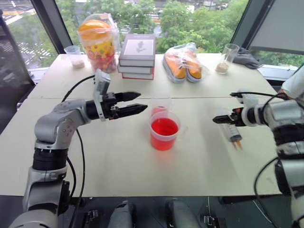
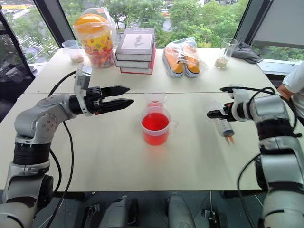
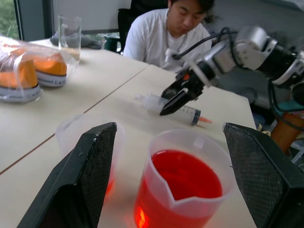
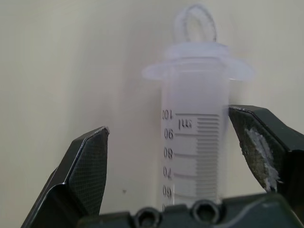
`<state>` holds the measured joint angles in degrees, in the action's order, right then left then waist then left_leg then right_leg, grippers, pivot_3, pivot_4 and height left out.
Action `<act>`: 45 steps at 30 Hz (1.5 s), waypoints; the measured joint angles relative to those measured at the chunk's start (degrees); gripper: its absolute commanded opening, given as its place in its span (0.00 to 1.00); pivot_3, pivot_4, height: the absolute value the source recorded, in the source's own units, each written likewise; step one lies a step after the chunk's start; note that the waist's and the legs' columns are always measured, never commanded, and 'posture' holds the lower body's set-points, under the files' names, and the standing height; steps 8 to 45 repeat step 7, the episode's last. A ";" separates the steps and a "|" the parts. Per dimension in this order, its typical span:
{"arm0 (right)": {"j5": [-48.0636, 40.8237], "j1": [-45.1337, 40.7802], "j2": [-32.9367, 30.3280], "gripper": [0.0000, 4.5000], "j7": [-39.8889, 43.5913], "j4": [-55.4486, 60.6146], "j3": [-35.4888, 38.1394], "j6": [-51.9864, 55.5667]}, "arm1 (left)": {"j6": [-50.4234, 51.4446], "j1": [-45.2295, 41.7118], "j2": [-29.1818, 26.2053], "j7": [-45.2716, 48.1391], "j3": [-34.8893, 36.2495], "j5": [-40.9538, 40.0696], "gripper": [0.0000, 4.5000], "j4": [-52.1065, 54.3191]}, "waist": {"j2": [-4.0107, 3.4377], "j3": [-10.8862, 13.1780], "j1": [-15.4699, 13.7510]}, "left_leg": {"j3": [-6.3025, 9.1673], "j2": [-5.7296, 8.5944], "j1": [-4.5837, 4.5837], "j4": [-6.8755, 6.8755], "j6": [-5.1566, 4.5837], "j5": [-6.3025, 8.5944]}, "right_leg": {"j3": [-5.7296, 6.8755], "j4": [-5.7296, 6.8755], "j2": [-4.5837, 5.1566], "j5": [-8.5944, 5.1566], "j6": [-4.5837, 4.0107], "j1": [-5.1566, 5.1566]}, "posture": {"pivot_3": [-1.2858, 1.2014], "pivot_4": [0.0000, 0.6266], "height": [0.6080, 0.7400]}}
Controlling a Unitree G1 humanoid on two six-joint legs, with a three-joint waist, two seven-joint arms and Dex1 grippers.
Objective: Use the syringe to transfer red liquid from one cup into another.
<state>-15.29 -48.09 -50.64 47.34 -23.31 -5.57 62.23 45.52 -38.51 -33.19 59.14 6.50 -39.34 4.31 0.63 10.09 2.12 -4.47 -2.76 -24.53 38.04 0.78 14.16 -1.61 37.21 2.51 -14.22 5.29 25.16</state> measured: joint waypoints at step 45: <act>-16.72 12.11 -5.58 1.00 5.46 35.05 20.89 10.57 | 3.03 2.18 -4.84 -0.12 1.15 -1.99 0.82 2.75 | 0.04 -0.02 -0.02 | 0.07 -0.02 0.17 0.01 0.00 0.00 | 0.08 -0.05 0.01 -0.01 -0.01 -0.22 | 0.52 0.24 1.00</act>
